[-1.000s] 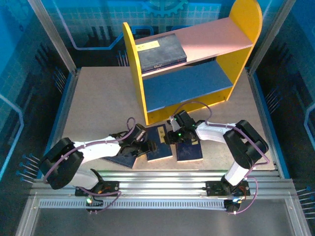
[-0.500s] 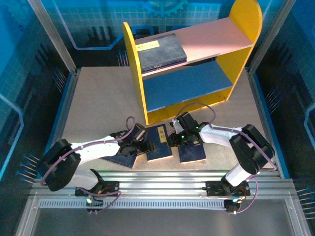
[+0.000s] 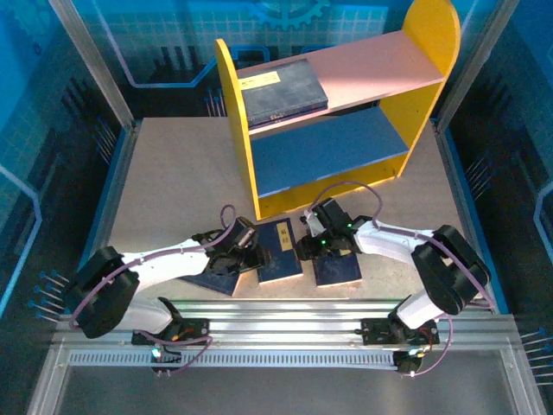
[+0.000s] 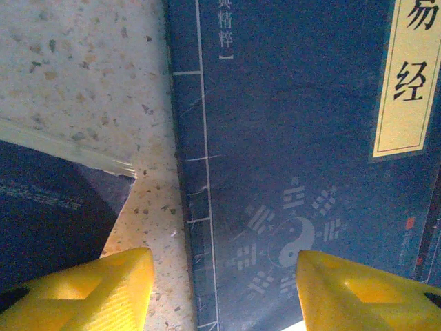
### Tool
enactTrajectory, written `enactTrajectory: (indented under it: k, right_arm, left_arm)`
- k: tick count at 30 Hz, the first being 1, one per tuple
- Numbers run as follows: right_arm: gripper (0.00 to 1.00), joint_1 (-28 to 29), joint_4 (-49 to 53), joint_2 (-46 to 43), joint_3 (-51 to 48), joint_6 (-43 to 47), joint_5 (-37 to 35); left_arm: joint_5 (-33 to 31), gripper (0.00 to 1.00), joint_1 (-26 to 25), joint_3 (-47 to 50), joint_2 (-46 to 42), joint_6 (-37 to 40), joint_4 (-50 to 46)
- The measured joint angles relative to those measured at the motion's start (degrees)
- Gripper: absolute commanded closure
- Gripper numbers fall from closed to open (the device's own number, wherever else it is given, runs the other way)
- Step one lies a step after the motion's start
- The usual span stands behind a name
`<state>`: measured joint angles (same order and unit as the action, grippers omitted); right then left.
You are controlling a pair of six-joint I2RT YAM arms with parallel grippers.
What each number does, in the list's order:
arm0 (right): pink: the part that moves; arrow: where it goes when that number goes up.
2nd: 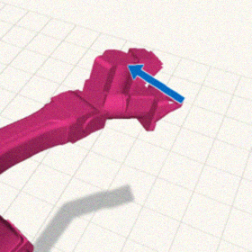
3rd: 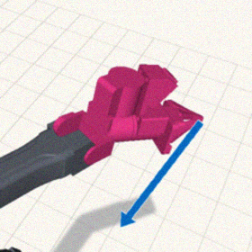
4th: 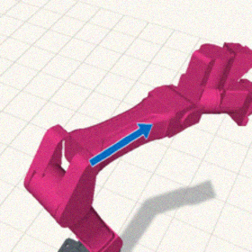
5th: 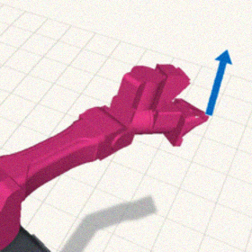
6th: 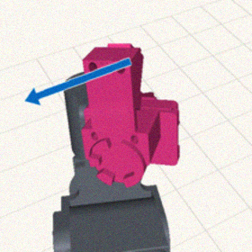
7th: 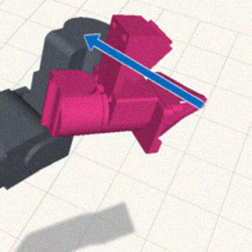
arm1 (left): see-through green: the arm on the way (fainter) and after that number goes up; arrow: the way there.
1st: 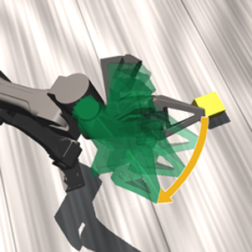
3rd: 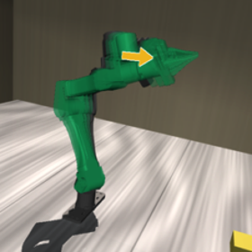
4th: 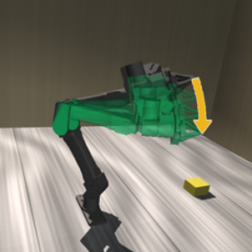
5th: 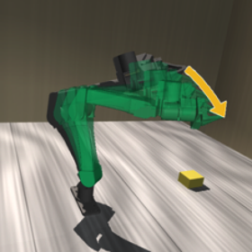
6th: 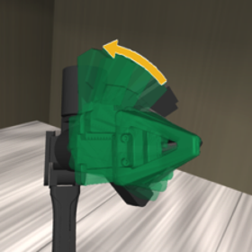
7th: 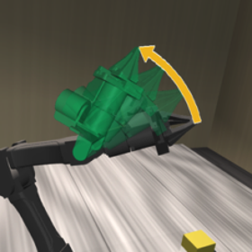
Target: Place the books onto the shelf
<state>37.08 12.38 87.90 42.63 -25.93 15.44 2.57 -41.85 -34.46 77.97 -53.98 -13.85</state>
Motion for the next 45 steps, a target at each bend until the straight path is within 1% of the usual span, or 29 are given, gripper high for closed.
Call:
enactTrajectory:
  k: [6,10,15,20,26,31,36,40,45]
  right_arm:
    - [0.64,1.29,0.00,2.36,1.16,-0.20,-0.07]
    - [0.67,2.34,0.04,4.11,2.49,-0.22,-0.87]
    - [0.72,3.17,0.31,6.08,3.04,-0.20,-3.37]
    - [0.73,3.39,1.14,6.38,3.78,-0.15,-4.74]
    - [0.74,3.41,1.11,6.43,3.78,-0.15,-4.72]
    - [0.74,3.37,1.05,6.40,3.76,-0.17,-4.96]
    - [0.75,3.34,1.07,6.38,3.74,-0.20,-5.62]
    - [0.75,3.26,0.61,6.36,3.69,-0.20,-5.62]
    - [0.75,3.26,0.00,6.36,3.48,-0.20,-5.57]
  left_arm:
    - [0.04,0.42,0.00,0.00,1.14,0.11,0.44]
    - [0.24,0.42,0.00,0.00,1.60,0.11,0.87]
    - [0.63,0.42,0.00,0.00,1.97,0.11,1.68]
    - [0.92,0.43,0.00,-0.55,3.23,0.09,2.14]
    - [1.73,0.43,0.07,-2.27,5.25,0.09,2.05]
    - [2.16,0.42,0.04,-4.11,6.10,0.61,1.62]
    - [0.85,0.42,0.48,-9.73,6.03,3.28,-3.10]
    - [1.64,0.42,0.31,-13.07,5.51,4.11,-2.14]
    - [2.03,0.44,0.31,-13.35,5.25,4.46,-1.77]
